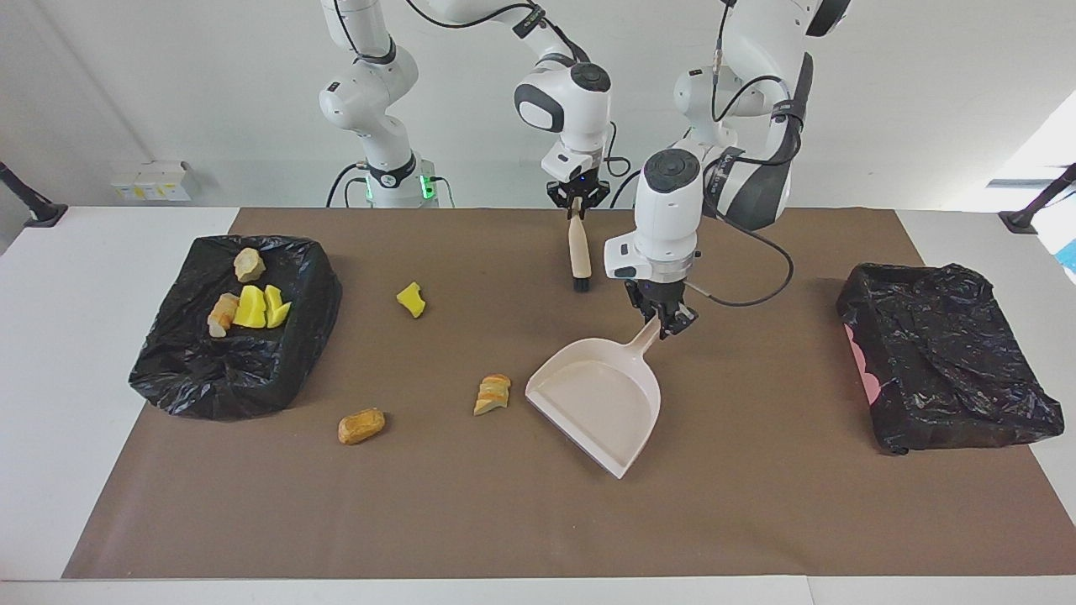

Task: Sweep and dump trash in bin
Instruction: 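Pull the dustpan with the left gripper away from the right gripper, then sweep the yellow sponge into the dustpan with the brush in the right gripper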

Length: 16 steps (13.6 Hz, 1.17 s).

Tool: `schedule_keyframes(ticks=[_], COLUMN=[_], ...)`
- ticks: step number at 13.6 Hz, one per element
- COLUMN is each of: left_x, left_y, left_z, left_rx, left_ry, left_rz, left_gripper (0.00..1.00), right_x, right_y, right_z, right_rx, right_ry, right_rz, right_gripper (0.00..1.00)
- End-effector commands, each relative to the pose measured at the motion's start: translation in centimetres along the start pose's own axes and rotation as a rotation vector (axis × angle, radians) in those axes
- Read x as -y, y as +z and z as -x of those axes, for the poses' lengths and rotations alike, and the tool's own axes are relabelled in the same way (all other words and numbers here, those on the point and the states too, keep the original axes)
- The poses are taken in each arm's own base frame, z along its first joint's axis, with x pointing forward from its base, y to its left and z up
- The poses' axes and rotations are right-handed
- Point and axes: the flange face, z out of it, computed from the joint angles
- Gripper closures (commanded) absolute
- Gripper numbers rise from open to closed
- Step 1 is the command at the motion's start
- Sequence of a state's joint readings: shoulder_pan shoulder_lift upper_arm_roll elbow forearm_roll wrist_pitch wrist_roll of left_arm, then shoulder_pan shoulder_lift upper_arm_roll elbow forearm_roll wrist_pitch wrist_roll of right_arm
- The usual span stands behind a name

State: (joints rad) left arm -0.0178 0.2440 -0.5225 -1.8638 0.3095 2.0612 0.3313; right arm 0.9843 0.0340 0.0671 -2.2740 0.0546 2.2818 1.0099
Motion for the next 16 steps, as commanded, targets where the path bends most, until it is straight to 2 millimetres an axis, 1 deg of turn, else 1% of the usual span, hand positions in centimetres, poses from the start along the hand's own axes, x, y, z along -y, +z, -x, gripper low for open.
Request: schedule_keyframes(ticks=[1,2,3,4,5,7,8,9,10,11,12,14,15,16], left_x=[0.6,0.6,1.0,1.1,1.2,0.9,0.8,0.7,0.0,-0.3,-0.6,-1.6,-1.7,-1.8], left_y=[-0.4,-0.4,0.1,0.5,0.5,0.6,0.7,1.0,1.7,1.9,1.8,2.3,2.1,2.4], left_z=[1.0,0.9,0.7,0.7,0.7,0.7,0.9,0.9,0.8,0.9,0.9,1.1,1.2,1.3], left_rx=[0.028,0.021,0.018,0.021,0.024,0.029,0.032,0.042,0.051,0.059,0.059,0.065,0.066,0.072], left_ry=[0.144,0.177,0.202,0.203,0.218,0.312,0.320,0.324,0.334,0.338,0.345,0.362,0.362,0.366], left_rz=[-0.004,-0.007,0.003,0.011,0.012,0.016,0.017,0.023,0.032,0.035,0.031,0.028,0.025,0.029], left_gripper=[1.00,1.00,1.00,1.00,1.00,1.00,1.00,1.00,1.00,1.00,1.00,1.00,1.00,1.00], right_x=[-0.6,-1.4,-2.2,-2.8,-3.4,-5.3,-6.8,-8.3,-10.2,-12.1,-13.6,-17.0,-18.3,-19.9], right_y=[-1.0,-1.0,-1.7,-2.7,-4.0,-6.5,-7.6,-8.2,-8.5,-8.3,-8.0,-7.3,-7.0,-7.9], right_z=[-1.2,-1.9,-3.1,-4.2,-5.3,-7.1,-7.8,-8.4,-9.3,-10.4,-10.9,-12.0,-12.0,-11.8], right_rx=[0.011,0.026,0.024,0.019,0.019,0.044,0.056,0.067,0.086,0.116,0.139,0.168,0.187,0.196], right_ry=[0.044,0.059,0.085,0.109,0.132,0.166,0.194,0.226,0.266,0.310,0.335,0.389,0.403,0.423], right_rz=[0.006,0.026,0.024,0.014,0.012,0.055,0.072,0.086,0.112,0.142,0.176,0.240,0.277,0.298], right_gripper=[1.00,1.00,1.00,1.00,1.00,1.00,1.00,1.00,1.00,1.00,1.00,1.00,1.00,1.00])
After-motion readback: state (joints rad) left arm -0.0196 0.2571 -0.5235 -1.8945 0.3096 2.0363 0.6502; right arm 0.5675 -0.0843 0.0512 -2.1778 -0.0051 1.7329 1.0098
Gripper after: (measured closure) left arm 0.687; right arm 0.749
